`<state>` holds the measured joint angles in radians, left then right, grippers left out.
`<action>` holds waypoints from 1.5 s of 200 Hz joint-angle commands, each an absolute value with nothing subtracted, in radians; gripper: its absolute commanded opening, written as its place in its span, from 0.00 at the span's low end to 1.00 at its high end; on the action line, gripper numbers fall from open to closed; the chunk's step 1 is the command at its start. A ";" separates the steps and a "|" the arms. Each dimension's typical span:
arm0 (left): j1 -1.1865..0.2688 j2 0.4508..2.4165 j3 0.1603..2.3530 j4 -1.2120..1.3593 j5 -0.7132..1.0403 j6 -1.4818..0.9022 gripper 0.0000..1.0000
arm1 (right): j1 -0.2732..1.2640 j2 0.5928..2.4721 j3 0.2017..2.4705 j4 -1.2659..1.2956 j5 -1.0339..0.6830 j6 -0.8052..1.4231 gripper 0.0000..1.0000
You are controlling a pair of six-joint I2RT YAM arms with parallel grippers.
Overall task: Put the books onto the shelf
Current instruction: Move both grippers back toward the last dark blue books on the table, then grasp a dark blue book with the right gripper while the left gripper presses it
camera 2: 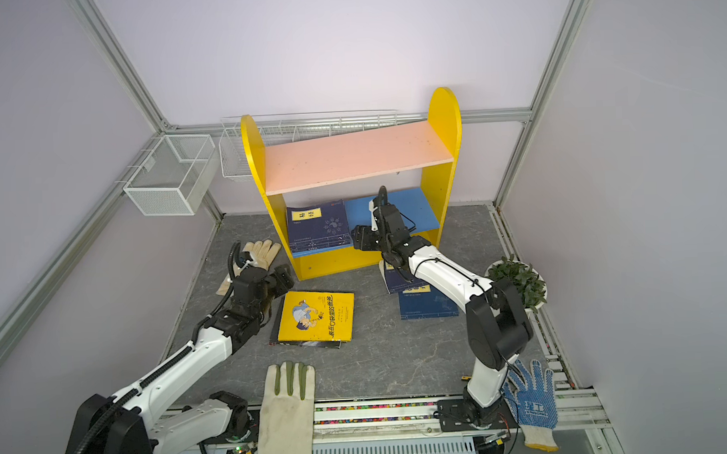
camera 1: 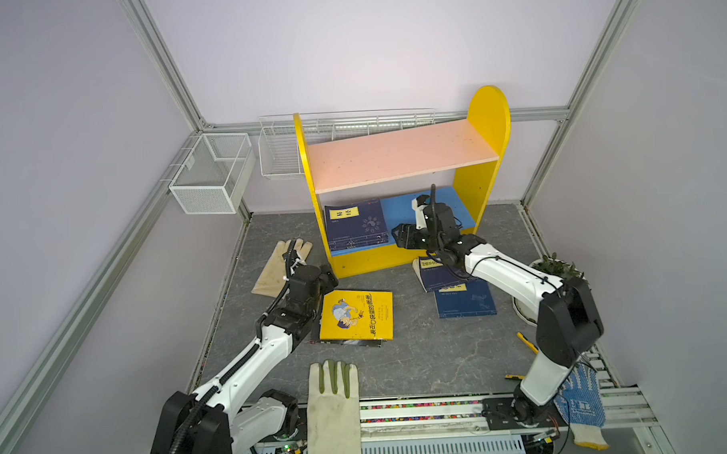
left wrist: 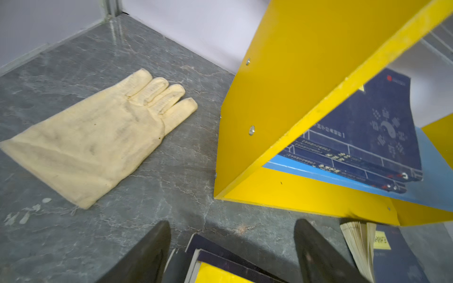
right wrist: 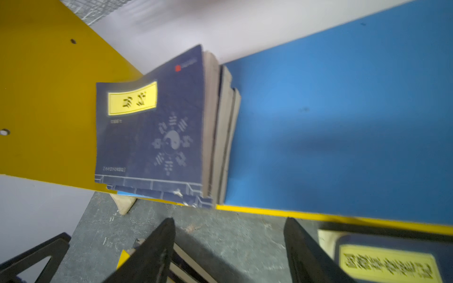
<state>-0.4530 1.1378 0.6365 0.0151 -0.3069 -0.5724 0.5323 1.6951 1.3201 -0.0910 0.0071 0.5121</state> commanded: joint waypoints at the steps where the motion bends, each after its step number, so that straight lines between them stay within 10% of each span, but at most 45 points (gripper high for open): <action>1: -0.508 1.200 0.691 0.065 -0.223 -0.456 0.79 | 0.451 1.579 1.174 -0.088 0.059 0.619 0.73; 90: -0.741 1.626 1.018 0.083 0.064 -0.144 0.80 | 0.039 1.441 0.798 -0.244 -0.088 0.784 0.72; 300: -0.807 2.187 1.505 -0.163 0.183 -0.049 0.57 | -0.047 1.713 0.597 0.517 -0.401 1.047 0.52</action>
